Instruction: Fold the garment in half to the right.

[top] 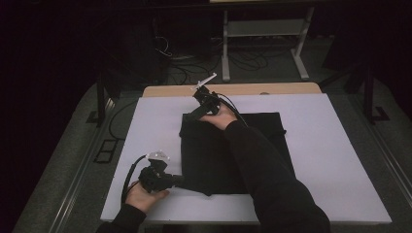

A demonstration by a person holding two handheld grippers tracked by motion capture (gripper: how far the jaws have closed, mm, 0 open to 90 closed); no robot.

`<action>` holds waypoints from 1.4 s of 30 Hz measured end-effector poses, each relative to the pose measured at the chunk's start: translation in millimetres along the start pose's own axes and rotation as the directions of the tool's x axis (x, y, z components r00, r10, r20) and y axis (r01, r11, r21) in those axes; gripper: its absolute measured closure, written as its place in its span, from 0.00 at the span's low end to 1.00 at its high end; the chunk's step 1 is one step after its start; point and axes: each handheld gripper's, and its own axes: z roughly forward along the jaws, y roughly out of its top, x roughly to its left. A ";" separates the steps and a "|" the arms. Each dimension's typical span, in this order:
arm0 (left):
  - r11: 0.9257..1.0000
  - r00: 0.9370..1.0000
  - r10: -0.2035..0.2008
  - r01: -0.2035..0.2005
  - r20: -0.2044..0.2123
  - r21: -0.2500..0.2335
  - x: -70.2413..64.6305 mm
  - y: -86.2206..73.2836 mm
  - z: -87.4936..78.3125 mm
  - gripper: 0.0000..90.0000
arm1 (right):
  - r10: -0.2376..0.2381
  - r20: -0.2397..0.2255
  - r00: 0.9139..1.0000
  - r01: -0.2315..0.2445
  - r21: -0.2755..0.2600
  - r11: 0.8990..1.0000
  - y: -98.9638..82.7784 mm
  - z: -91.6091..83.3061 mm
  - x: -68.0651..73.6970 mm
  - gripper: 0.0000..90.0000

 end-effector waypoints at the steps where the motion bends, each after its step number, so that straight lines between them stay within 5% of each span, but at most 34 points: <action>1: 1.000 1.000 0.000 0.000 0.000 0.001 0.1 0.0 0.1 0.94 | -0.011 -0.001 1.000 0.011 0.004 1.000 0.8 1.2 -0.6 0.00; 11: 1.000 1.000 0.000 0.000 -0.001 0.004 0.1 -0.2 0.2 0.94 | -0.045 -0.002 0.999 0.045 0.024 0.999 8.3 15.4 -3.5 0.00; 28: 1.000 1.000 0.001 -0.001 0.001 0.007 0.2 -0.2 0.3 0.94 | -0.012 0.005 1.000 0.011 0.072 0.997 8.5 48.8 -13.8 0.00; 42: 1.000 1.000 0.000 0.000 0.004 0.006 0.6 -0.1 0.1 0.94 | 0.010 0.028 1.000 -0.012 0.095 0.995 6.7 72.5 -19.4 0.16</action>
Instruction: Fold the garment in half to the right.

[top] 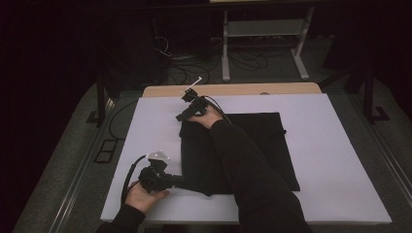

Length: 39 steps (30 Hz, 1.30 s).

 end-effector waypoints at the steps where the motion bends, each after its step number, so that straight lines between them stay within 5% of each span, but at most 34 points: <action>1: 1.000 1.000 -0.001 0.001 0.000 0.001 0.0 0.0 0.2 0.94 | 0.000 0.003 1.000 0.000 0.002 1.000 0.2 1.4 -0.4 0.17; 15: 1.000 1.000 0.000 0.000 0.002 0.007 1.1 0.2 1.1 0.94 | -0.008 0.075 0.997 0.006 0.032 0.999 4.2 16.5 -1.3 0.52; 28: 1.000 1.000 0.000 0.000 0.000 0.010 0.8 0.6 1.6 0.94 | -0.018 0.095 0.995 0.012 0.064 0.998 4.7 19.0 0.9 0.92; 39: 1.000 1.000 0.000 0.000 0.002 0.006 -1.0 1.1 2.5 0.94 | -0.009 0.065 0.998 0.005 0.067 0.998 8.7 2.8 0.9 0.95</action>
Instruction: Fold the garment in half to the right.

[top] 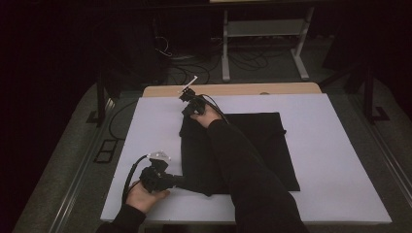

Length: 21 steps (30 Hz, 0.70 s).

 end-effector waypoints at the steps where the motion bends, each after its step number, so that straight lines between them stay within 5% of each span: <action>1: 1.000 1.000 0.000 0.000 0.000 0.000 -0.1 0.0 0.0 0.94 | 0.000 -0.005 1.000 0.000 -0.001 1.000 0.2 -2.1 -0.2 0.95; 21: 0.998 0.999 0.023 -0.021 0.022 -0.057 -12.5 11.3 -3.1 0.94 | 0.005 -0.011 1.000 -0.006 -0.061 0.998 -13.2 -54.6 -6.7 0.95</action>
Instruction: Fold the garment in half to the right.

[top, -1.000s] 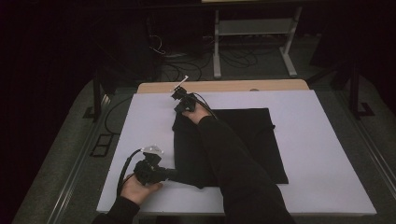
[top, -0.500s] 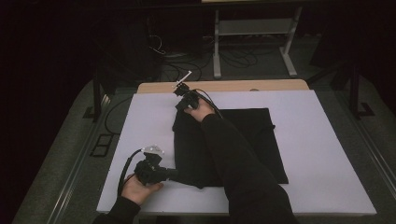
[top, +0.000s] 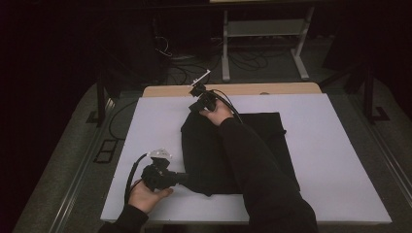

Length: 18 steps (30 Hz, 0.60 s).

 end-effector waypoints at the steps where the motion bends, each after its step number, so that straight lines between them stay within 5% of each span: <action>1: 1.000 1.000 0.002 -0.002 0.000 -0.002 -1.6 1.5 0.7 0.94 | 0.002 0.002 1.000 -0.002 -0.004 1.000 -1.0 -2.6 -0.8 0.95; 18: 0.998 0.997 0.063 -0.062 0.038 -0.014 -26.3 32.7 15.5 0.94 | 0.050 0.035 0.998 -0.048 -0.050 0.998 -16.8 -44.0 -22.7 0.95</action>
